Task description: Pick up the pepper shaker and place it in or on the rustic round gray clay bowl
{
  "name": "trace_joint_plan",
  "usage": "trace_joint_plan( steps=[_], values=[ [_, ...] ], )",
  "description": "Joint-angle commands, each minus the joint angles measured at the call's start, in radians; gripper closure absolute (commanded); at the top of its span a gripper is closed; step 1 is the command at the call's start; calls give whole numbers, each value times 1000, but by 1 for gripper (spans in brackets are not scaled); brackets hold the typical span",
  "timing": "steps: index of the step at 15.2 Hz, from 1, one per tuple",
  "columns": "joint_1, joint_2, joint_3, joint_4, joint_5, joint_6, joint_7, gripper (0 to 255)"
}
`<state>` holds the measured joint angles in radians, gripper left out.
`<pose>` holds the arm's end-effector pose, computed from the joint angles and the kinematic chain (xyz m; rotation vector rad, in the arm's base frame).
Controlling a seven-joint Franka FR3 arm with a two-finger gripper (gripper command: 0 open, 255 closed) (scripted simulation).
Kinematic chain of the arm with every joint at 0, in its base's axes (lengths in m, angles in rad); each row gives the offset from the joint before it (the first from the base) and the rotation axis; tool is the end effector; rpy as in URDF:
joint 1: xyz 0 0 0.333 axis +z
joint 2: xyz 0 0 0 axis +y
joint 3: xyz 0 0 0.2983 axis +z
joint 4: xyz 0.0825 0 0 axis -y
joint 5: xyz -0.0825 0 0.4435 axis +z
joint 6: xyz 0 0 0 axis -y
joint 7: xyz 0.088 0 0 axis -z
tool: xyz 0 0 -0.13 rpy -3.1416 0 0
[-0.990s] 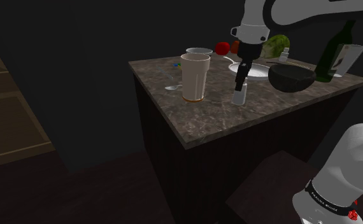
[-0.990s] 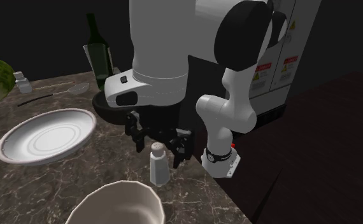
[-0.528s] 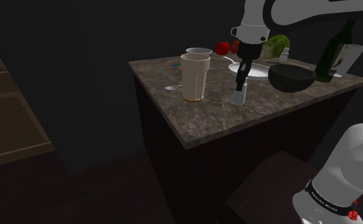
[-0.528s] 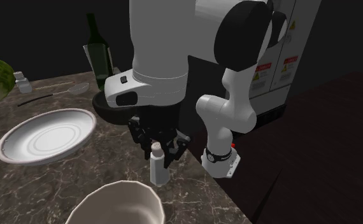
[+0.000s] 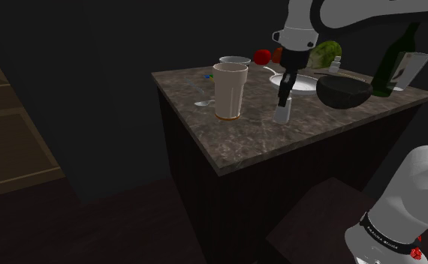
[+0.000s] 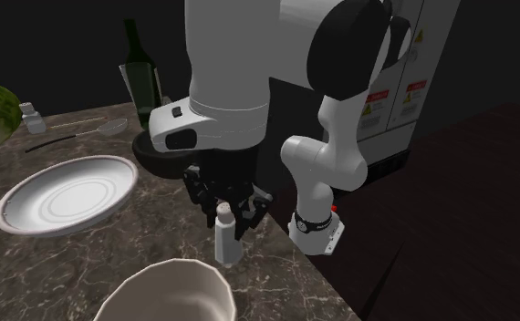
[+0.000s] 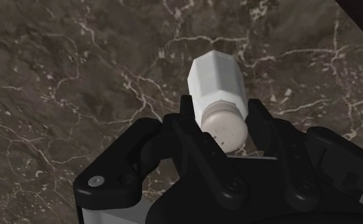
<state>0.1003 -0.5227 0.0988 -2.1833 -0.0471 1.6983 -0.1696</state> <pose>0.4560 0.0909 0.5476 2.9957 0.5476 0.0552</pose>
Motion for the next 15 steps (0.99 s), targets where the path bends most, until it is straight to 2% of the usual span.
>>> trace_joint_plan(
  steps=[1, 15],
  values=[
    [0, 3, 0, 22, 0, -19, -1, 255],
    [-5, 55, 0, 257, -4, -202, -13, 255]
  ],
)
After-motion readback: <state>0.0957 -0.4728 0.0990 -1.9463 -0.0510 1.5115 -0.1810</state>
